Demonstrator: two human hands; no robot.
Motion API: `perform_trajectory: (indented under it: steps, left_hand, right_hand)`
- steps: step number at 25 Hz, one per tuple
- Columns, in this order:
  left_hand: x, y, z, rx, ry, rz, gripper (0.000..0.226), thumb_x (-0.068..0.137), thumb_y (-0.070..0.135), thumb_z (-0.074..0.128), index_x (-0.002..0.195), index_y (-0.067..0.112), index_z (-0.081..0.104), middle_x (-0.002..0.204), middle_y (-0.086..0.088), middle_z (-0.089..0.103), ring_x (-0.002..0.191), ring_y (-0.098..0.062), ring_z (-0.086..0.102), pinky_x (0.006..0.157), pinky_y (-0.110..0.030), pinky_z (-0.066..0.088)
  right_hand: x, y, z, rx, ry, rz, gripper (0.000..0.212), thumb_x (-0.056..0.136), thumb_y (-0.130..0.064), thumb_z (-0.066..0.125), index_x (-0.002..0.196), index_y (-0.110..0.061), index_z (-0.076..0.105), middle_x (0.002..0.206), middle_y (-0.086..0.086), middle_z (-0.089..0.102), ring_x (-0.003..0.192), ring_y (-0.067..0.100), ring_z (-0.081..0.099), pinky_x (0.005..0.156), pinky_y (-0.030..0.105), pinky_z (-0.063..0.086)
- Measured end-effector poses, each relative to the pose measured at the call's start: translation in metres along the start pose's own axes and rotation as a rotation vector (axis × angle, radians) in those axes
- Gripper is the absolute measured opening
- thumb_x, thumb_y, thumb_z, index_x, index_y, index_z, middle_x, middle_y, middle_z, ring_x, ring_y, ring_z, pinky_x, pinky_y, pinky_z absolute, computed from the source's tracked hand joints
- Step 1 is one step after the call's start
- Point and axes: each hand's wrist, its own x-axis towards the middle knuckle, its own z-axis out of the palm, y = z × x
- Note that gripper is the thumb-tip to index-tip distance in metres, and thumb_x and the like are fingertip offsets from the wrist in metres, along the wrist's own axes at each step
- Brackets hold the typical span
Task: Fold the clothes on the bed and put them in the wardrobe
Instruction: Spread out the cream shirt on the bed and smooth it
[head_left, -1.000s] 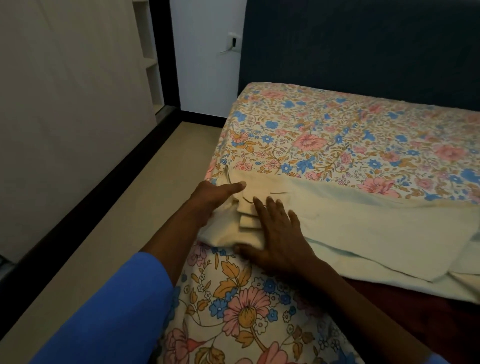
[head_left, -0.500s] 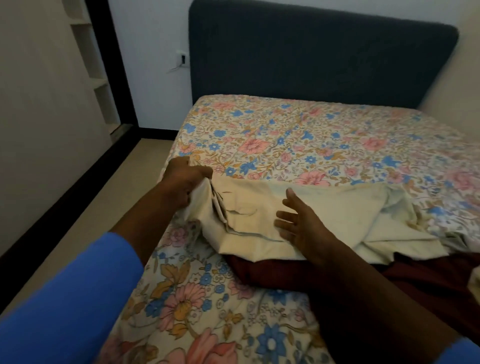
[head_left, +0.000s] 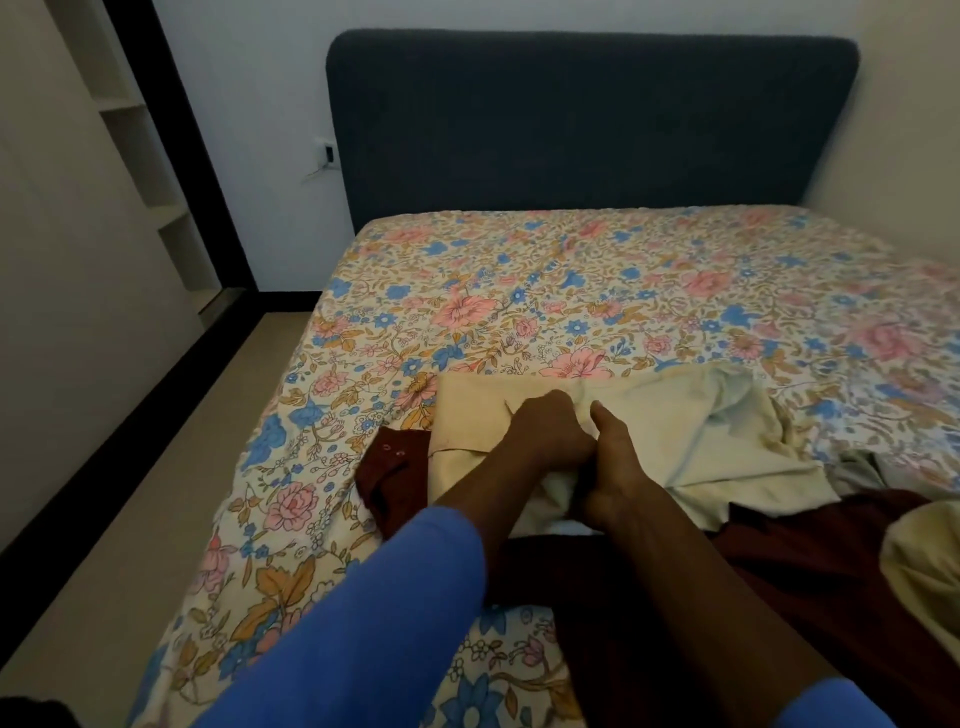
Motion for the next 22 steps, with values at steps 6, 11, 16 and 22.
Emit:
perform_trajectory:
  steps: [6, 11, 16, 22]
  left_hand:
    - [-0.064, -0.082, -0.037, -0.435, 0.238, 0.096, 0.033, 0.09, 0.024, 0.078, 0.122, 0.026, 0.07, 0.114, 0.01, 0.071, 0.103, -0.009, 0.068, 0.087, -0.033, 0.058]
    - [-0.067, -0.153, -0.038, -0.391, 0.356, -0.174, 0.042, 0.091, 0.032, 0.076, 0.129, 0.023, 0.061, 0.115, 0.005, 0.068, 0.103, -0.013, 0.065, 0.086, -0.033, 0.052]
    - [-0.055, -0.147, -0.033, -0.159, 0.297, -0.04, 0.053, 0.088, 0.055, 0.071, 0.131, 0.03, 0.053, 0.107, 0.01, 0.072, 0.099, -0.017, 0.069, 0.085, -0.036, 0.055]
    - [-0.035, -0.151, -0.026, -0.067, 0.265, -0.145, 0.059, 0.077, 0.082, 0.056, 0.105, 0.03, 0.066, 0.095, 0.009, 0.071, 0.088, -0.021, 0.069, 0.073, -0.034, 0.052]
  right_hand:
    - [0.02, -0.009, -0.012, -0.485, 0.281, -0.27, 0.007, 0.082, 0.0, 0.062, 0.087, 0.001, 0.066, 0.085, 0.021, 0.062, 0.073, 0.032, 0.063, 0.068, 0.037, 0.052]
    - [0.009, -0.023, -0.019, -1.505, 0.659, -0.869, 0.063, 0.083, -0.021, 0.06, 0.145, -0.023, 0.051, 0.143, 0.006, 0.055, 0.125, 0.034, 0.055, 0.098, 0.047, 0.047]
    - [0.012, 0.017, 0.031, -2.329, 0.017, -0.947, 0.066, 0.098, -0.068, 0.019, 0.147, -0.037, 0.051, 0.152, -0.008, 0.053, 0.15, 0.026, 0.034, 0.123, 0.058, 0.009]
    - [-0.038, -0.035, -0.008, -2.215, 0.766, -0.361, 0.055, 0.102, -0.06, 0.041, 0.139, -0.021, 0.053, 0.139, 0.008, 0.057, 0.128, 0.033, 0.055, 0.107, 0.048, 0.038]
